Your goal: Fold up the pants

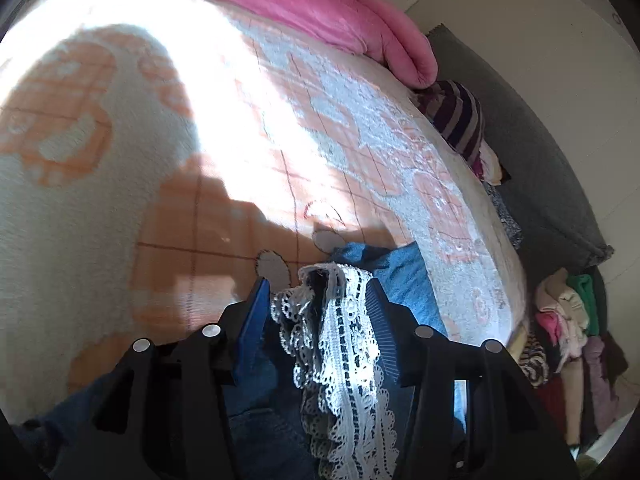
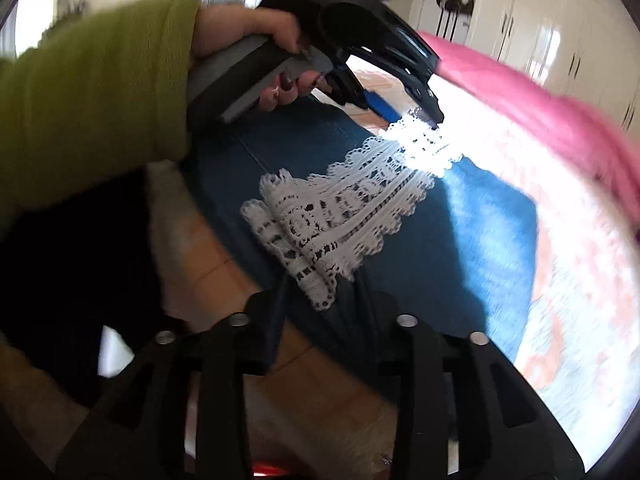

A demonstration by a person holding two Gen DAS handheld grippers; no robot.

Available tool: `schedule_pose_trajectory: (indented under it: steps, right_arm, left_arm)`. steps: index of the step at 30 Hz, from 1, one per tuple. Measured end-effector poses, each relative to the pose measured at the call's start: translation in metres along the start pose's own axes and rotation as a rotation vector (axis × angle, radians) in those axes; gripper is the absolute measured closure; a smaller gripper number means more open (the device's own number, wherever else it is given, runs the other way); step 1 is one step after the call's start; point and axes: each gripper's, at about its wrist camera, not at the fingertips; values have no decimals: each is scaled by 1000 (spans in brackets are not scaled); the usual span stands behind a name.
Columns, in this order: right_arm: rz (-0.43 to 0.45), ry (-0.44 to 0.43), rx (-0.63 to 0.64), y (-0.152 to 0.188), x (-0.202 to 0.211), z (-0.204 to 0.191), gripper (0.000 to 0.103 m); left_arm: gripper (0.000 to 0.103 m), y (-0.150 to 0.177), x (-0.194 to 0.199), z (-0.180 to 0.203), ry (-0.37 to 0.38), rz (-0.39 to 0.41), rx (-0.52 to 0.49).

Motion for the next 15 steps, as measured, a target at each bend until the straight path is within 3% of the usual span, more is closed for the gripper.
schedule_pose_trajectory:
  steps: [2, 6, 8, 11, 15]
  right_arm:
    - [29, -62, -39, 5, 11, 7, 68]
    - [79, -103, -135, 8, 29, 27, 62]
    - [92, -104, -190, 12, 35, 41, 62]
    - [110, -94, -284, 17, 40, 69, 61]
    - [127, -61, -387, 29, 46, 98, 56]
  left_arm:
    - [46, 8, 13, 8, -53, 40, -23]
    - [45, 38, 36, 24, -112, 121, -39]
    - [30, 54, 44, 28, -133, 142, -35]
    - [30, 71, 51, 35, -166, 155, -44]
    - [30, 91, 61, 39, -147, 158, -35]
Point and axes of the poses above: each gripper's, at about its wrist camera, not at the fingertips, and x roughly against the way its jaws point, z to its right, y to its underside, and after that the axes turned 14 degrees about -z, right-handed
